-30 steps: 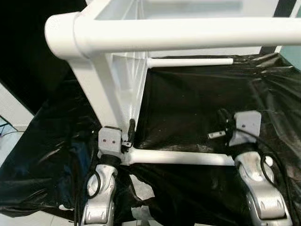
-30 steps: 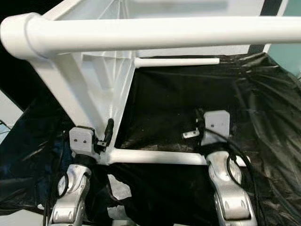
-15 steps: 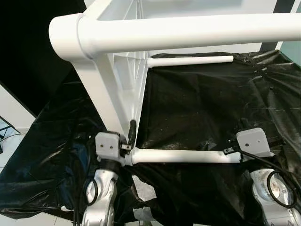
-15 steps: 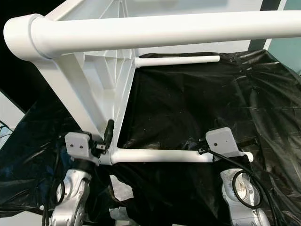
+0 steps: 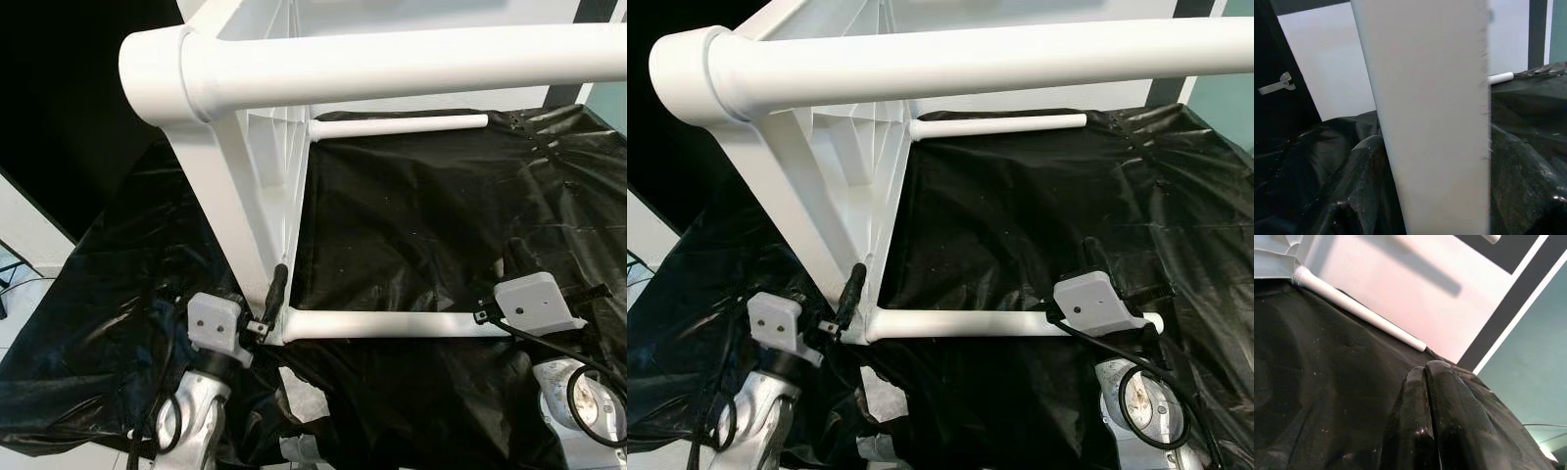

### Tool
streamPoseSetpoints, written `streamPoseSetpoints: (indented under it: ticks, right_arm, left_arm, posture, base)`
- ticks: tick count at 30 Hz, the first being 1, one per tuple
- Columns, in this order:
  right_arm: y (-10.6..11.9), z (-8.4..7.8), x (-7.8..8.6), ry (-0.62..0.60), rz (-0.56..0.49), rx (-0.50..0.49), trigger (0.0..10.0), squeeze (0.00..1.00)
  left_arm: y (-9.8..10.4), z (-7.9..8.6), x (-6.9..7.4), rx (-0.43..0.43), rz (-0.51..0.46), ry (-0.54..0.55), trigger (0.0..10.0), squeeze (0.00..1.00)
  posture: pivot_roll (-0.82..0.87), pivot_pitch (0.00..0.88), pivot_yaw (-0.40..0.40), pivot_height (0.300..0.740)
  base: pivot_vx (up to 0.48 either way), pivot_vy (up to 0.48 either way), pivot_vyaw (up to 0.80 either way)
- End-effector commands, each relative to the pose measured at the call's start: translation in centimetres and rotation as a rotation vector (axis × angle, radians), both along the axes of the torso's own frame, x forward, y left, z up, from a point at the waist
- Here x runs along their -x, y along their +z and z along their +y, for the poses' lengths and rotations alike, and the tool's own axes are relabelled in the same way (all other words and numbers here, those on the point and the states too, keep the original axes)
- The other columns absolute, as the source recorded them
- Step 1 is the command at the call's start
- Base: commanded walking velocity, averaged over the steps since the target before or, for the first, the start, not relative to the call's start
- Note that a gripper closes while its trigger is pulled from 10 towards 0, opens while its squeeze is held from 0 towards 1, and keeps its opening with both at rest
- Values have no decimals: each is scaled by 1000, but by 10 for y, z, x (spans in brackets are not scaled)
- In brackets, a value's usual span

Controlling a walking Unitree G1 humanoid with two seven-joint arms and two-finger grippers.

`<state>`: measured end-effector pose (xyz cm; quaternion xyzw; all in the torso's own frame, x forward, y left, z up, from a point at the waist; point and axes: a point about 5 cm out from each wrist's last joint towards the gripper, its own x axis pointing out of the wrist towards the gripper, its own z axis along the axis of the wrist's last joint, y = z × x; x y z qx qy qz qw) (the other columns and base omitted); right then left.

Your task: Building children table

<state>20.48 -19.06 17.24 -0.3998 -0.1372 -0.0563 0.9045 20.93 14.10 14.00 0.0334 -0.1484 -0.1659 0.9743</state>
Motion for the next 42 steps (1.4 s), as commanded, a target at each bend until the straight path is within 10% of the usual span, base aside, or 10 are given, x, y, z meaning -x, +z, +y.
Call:
streamPoseSetpoints:
  ticks: [1,3,4,6,24,25,26,27,42]
  right_arm:
    - [4,1,1,11,-26,13,10000,176]
    - [4,1,1,11,-26,13,10000,176]
    - [7,2,0,21,-38,26,10000,906]
    - [9,3,-1,31,-50,39,10000,1000]
    - [12,4,-5,56,-129,468,10000,1000]
    - [8,1,-3,67,-105,489,10000,682]
    - [8,1,-3,67,-105,489,10000,682]
    - [3,-5,0,56,-72,460,10000,35]
    - [-6,-7,-5,-9,1,366,10000,0]
  left_arm:
    - [2,4,7,-34,-14,-40,10000,0]
    - [2,4,7,-34,-14,-40,10000,0]
    - [1,8,11,-39,-11,-25,10000,0]
    - [0,11,15,-38,-5,-7,10000,0]
    - [-26,47,5,46,77,294,10000,0]
    - [-28,44,0,39,73,295,10000,0]
    - [-28,44,0,39,73,295,10000,0]
    - [-26,39,-6,33,58,282,10000,0]
    - [35,-10,-30,175,-157,65,10000,0]
  posture:
    - [159,0,110,740]
    - [159,0,110,740]
    - [164,0,107,740]
    - [167,0,103,740]
    - [161,0,87,740]
    - [155,0,80,740]
    - [155,0,80,740]
    - [151,0,73,740]
    - [136,0,78,740]
  base:
    - [0,0,0]
    - [0,0,0]
    - [0,0,0]
    - [0,0,0]
    - [0,0,0]
    - [0,0,0]
    - [0,0,0]
    - [0,0,0]
    - [0,0,0]
